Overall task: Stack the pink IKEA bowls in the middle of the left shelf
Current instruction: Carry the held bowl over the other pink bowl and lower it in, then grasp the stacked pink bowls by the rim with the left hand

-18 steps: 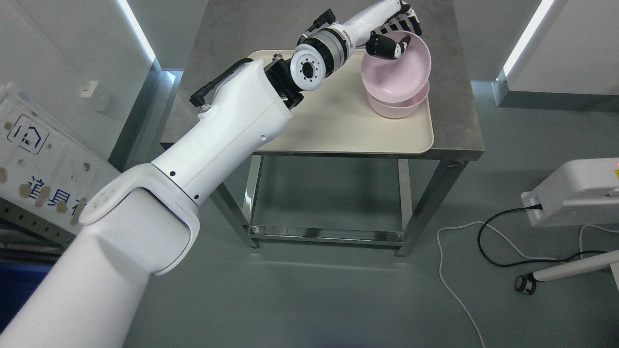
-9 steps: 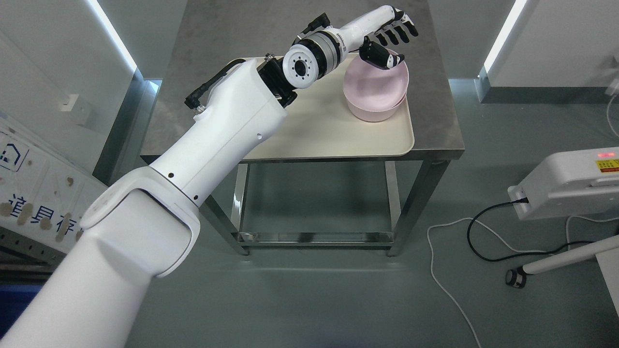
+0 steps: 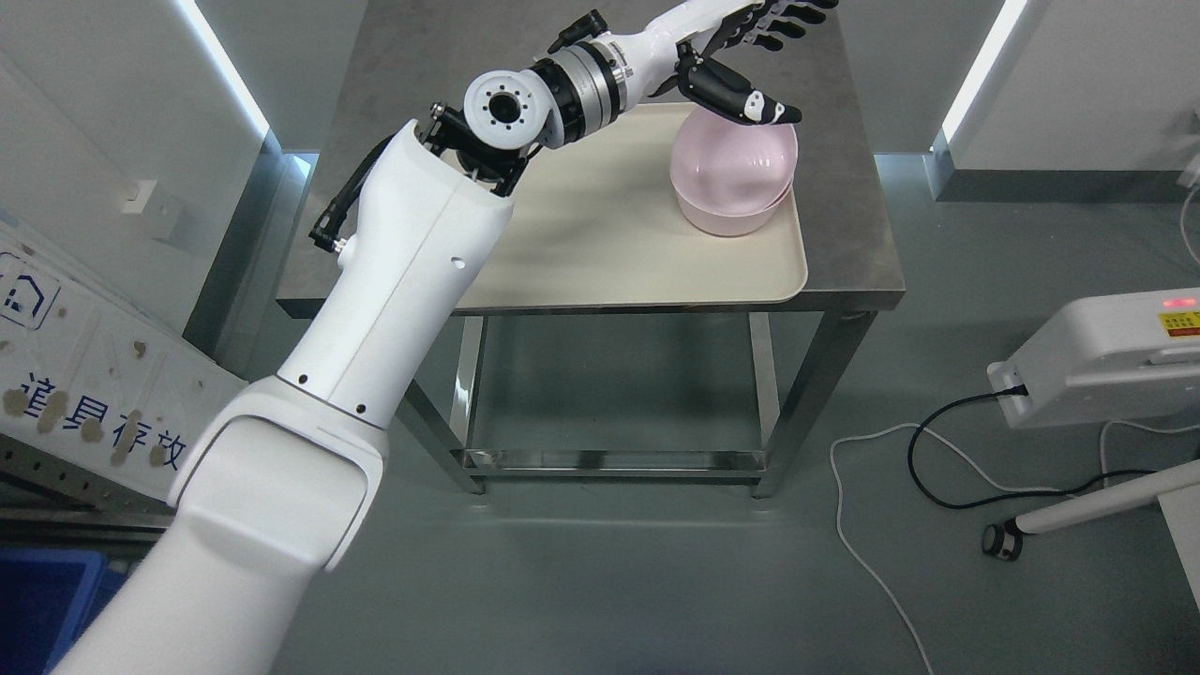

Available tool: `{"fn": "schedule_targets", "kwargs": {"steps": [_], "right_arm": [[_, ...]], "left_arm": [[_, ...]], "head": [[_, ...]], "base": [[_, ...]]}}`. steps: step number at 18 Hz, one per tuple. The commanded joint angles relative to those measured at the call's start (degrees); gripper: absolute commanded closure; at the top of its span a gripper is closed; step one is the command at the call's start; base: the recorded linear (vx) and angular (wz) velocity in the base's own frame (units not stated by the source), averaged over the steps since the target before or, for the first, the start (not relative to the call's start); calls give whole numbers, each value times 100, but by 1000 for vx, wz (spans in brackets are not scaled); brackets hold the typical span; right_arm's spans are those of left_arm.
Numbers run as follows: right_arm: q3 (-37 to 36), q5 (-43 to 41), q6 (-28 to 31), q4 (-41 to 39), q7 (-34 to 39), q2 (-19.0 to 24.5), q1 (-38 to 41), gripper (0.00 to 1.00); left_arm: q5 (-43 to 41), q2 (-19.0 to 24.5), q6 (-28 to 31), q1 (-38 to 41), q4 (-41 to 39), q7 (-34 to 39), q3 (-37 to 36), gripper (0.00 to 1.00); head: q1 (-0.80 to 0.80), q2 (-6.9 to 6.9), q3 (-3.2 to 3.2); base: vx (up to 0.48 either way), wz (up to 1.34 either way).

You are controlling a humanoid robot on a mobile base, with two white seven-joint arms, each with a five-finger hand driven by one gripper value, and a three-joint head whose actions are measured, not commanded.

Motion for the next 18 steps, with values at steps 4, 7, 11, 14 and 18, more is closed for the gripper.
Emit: {"fn": "schedule_targets", "kwargs": {"steps": [4,7,11,14,18], "right_arm": [[0,0,-3,0,-24,-100,0,0],[0,0,-3,0,-24,-100,0,0],[0,0,-3,0,-33,-100,0,0],[0,0,-3,0,-24,-100,0,0],[0,0,-3,0,-24,-100,0,0]], "left_arm": [[-1864,99,-617,1406,-1102,-166,1096,19],[-2998,99,-643,1433,-970,-157,1052,19],[-3878,99,-669,1468,-961,-157,877,21],[-4240,99,-678,1450,-961,-139,692,31],[-4591,99,-678,1442,-935,150,419,38]], "head": [[0,0,0],[0,0,0],[0,0,0],[0,0,0],[0,0,0]], "base": [[0,0],[0,0],[0,0],[0,0],[0,0]]}}
